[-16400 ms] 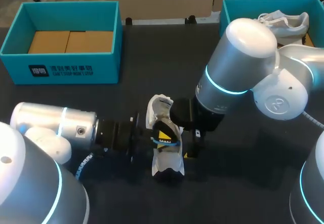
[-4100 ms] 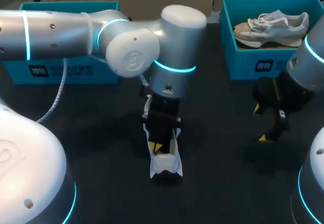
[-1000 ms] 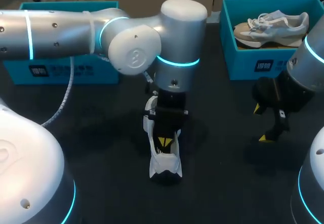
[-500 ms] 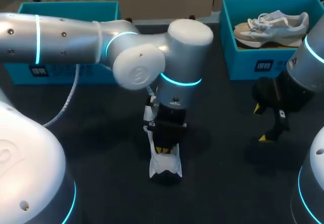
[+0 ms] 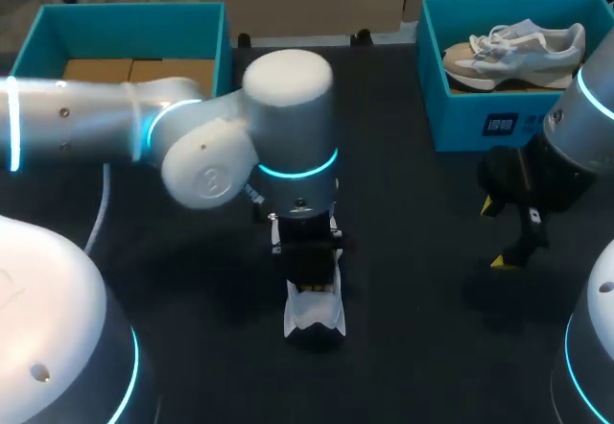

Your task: Take the shoe out of the shoebox, open the shoe tongue, remove and reinsert the insole, then place the shoe into the shoebox

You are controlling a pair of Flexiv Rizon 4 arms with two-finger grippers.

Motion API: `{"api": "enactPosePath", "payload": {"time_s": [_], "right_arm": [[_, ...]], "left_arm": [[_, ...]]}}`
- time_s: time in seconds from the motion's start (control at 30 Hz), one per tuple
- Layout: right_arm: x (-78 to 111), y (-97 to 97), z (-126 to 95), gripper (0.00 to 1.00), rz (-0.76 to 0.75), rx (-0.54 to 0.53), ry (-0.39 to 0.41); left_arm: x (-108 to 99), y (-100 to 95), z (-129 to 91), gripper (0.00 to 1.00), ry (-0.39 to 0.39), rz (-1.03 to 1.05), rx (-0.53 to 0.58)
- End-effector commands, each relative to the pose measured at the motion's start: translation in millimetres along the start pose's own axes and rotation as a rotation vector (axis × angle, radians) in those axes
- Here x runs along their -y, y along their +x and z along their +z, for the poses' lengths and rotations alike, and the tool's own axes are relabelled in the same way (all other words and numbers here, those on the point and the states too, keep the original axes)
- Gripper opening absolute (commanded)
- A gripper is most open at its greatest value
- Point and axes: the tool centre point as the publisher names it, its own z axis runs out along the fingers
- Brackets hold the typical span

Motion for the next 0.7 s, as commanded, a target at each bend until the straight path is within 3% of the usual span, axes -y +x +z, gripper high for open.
{"api": "enactPosePath", "payload": {"time_s": [0.03,0.17,0.47,0.7], "right_arm": [[0.8,0.7,0.5,1.00,-0.001,0.002,-0.001],[0.8,0.7,0.5,1.00,-0.001,0.002,-0.001],[0.8,0.7,0.5,1.00,-0.001,0.002,-0.001],[0.8,0.7,0.5,1.00,-0.001,0.002,-0.001]], "left_arm": [[6.2,-3.3,0.9,0.00,-0.028,-0.007,0.083],[7.2,-3.2,-14.7,0.00,-0.047,-0.024,0.100],[0.3,10.1,-42.4,0.00,-0.069,0.017,0.008],[-0.6,12.1,-33.0,0.00,-0.061,0.067,-0.091]]}}
